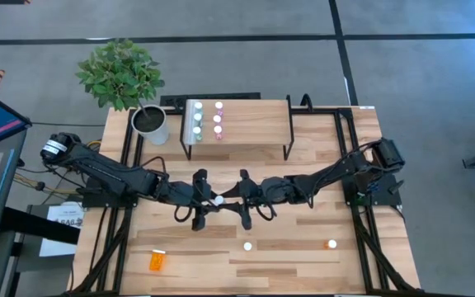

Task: Pick and place medicine bottles onto shelf by color
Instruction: Put the left small orange pill bottle on the shelf

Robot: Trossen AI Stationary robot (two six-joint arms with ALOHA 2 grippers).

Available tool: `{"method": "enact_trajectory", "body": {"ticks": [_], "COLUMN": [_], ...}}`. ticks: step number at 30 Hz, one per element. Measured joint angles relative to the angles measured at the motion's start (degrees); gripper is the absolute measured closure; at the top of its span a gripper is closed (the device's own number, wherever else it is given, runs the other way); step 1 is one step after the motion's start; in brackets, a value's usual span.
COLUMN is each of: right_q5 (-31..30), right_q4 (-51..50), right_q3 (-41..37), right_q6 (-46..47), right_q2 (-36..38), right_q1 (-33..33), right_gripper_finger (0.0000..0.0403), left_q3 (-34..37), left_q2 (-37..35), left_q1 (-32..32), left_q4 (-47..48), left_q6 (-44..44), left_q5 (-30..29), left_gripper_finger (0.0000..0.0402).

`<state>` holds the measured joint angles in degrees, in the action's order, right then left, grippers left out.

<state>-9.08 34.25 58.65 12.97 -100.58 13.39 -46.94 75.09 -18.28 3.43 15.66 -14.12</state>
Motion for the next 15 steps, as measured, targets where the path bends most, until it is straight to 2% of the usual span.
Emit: {"method": "enact_trajectory", "body": {"ticks": [8, 15], "right_q5": [0.0, 0.0], "right_q4": [-0.1, 0.0], "right_q3": [0.0, 0.0], "right_q6": [0.0, -1.1], "right_q2": [0.0, 0.0], "right_q1": [0.0, 0.0], "right_gripper_finger": [0.0244, 0.0244], "left_q3": [0.0, 0.0], "left_q2": [0.0, -0.2], "left_q1": [-0.5, -0.5], "left_q4": [0.4, 1.7], "left_q6": [-0.1, -0.2], "left_q5": [-0.2, -0.4], "left_gripper_finger": [0.0214, 0.0182]}}
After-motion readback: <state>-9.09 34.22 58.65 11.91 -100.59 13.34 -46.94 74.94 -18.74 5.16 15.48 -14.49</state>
